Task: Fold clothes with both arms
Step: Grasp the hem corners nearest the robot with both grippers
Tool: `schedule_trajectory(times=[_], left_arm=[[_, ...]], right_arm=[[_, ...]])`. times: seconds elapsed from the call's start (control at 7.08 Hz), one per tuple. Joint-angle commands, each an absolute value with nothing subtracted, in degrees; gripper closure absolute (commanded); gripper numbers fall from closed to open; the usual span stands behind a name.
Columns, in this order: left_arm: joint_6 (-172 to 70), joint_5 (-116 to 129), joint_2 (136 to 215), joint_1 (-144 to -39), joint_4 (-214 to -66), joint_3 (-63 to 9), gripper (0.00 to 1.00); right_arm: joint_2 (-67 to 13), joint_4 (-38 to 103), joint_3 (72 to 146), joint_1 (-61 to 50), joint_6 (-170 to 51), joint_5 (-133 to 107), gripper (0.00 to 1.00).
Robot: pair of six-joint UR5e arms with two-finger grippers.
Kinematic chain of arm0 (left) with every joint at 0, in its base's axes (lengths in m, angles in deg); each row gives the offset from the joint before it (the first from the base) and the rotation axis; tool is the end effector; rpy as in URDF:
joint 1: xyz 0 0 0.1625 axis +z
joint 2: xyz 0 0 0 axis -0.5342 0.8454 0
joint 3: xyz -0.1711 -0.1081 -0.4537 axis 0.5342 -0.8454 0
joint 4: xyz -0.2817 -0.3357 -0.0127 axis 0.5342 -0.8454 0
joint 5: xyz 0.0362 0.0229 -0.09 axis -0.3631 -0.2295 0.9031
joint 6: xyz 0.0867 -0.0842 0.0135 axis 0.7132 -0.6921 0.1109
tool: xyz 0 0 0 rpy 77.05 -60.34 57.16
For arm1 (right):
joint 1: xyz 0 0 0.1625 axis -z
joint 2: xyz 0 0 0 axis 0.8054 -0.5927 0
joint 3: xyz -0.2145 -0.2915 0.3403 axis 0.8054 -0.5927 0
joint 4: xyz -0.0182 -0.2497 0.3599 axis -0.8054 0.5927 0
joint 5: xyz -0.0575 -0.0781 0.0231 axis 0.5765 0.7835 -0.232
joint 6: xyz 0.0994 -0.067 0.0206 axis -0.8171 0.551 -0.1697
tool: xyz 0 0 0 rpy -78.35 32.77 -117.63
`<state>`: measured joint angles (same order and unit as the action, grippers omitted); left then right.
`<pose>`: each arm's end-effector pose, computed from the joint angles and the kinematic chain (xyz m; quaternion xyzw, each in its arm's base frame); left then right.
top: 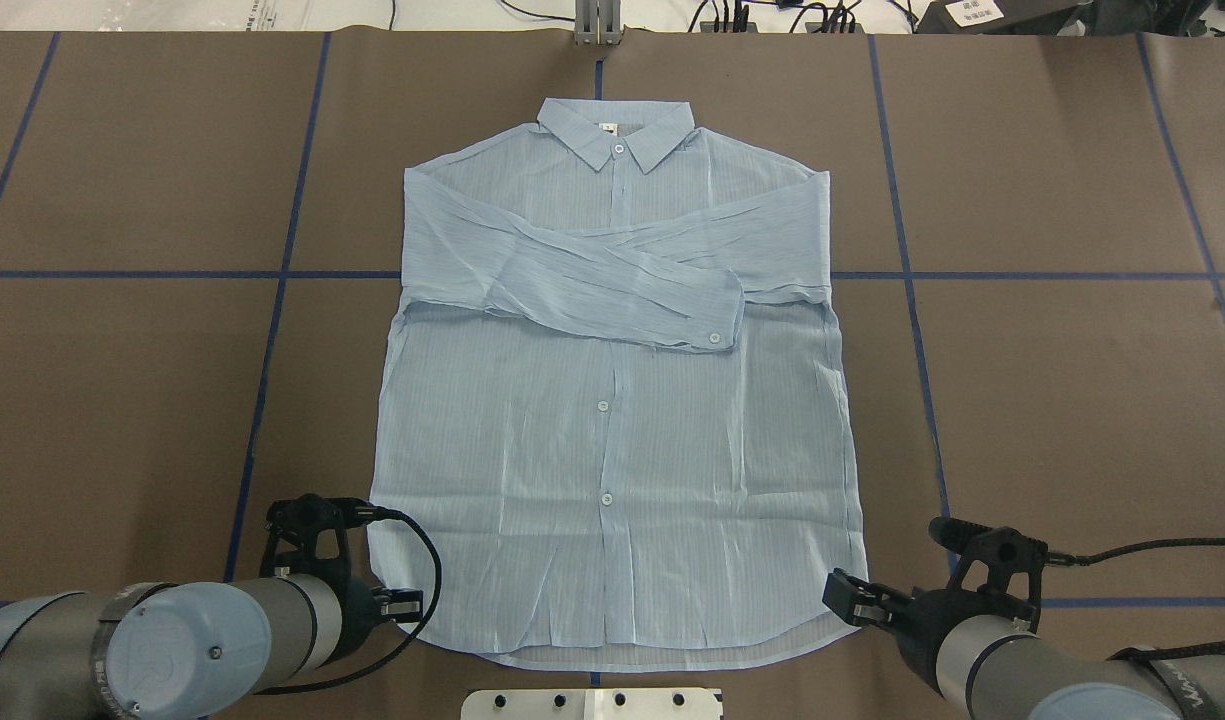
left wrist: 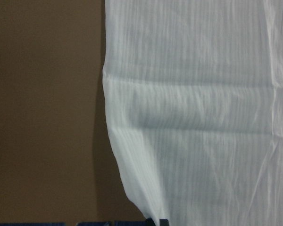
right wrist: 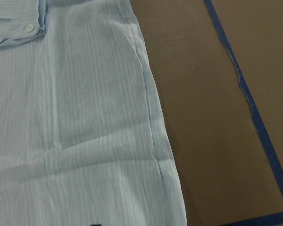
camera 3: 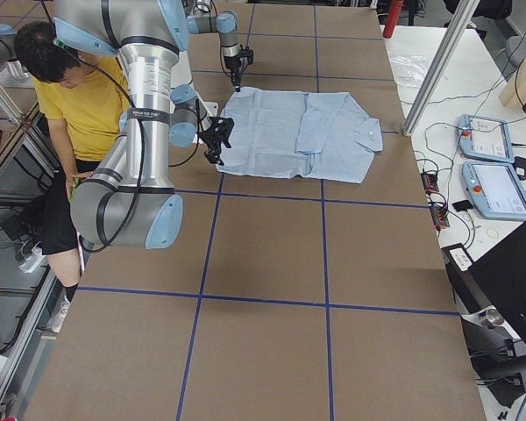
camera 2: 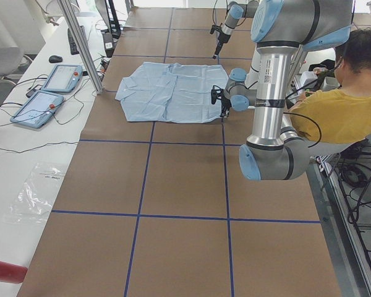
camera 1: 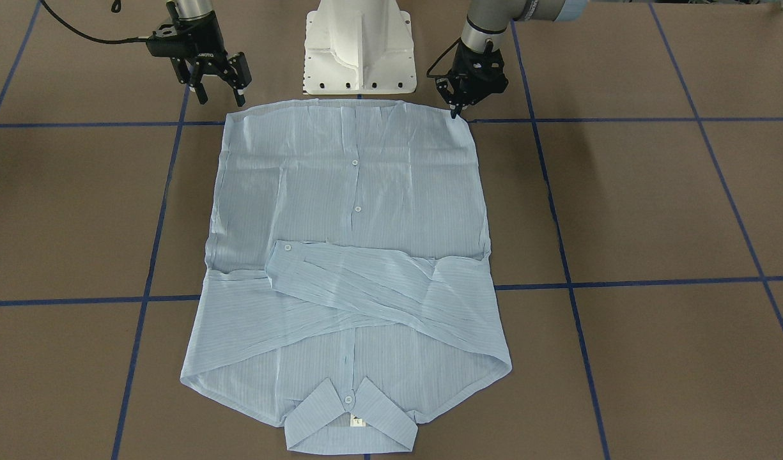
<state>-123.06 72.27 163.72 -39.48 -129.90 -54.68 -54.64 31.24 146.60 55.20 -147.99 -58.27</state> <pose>0.5373 -0.2081 0.3993 0.0619 0.4412 -0.0416 0.8943 -0.4396 -0.1665 0.4339 0.1141 -0.4146 0.1797 0.8847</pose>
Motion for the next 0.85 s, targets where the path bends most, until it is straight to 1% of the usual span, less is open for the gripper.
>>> schedule_trajectory(times=[0.0,0.42,0.57,0.71], left_arm=[[-123.1,70.7,163.7,-39.4,-130.0,-55.0,1.00],[-123.1,69.8,163.6,-39.4,-130.0,-55.1,1.00],[-123.1,69.8,163.6,-39.4,-130.0,-55.1,1.00],[-123.1,69.8,163.6,-39.4,-130.0,-55.1,1.00]], right_arm=[[-54.7,31.2,144.0,56.6,-148.7,-56.8,0.37],[-53.7,31.1,142.1,56.9,-148.7,-56.5,0.37],[-53.2,28.9,140.5,56.9,-148.7,-56.4,0.38],[-53.0,25.0,137.3,57.0,-148.6,-55.2,0.39]])
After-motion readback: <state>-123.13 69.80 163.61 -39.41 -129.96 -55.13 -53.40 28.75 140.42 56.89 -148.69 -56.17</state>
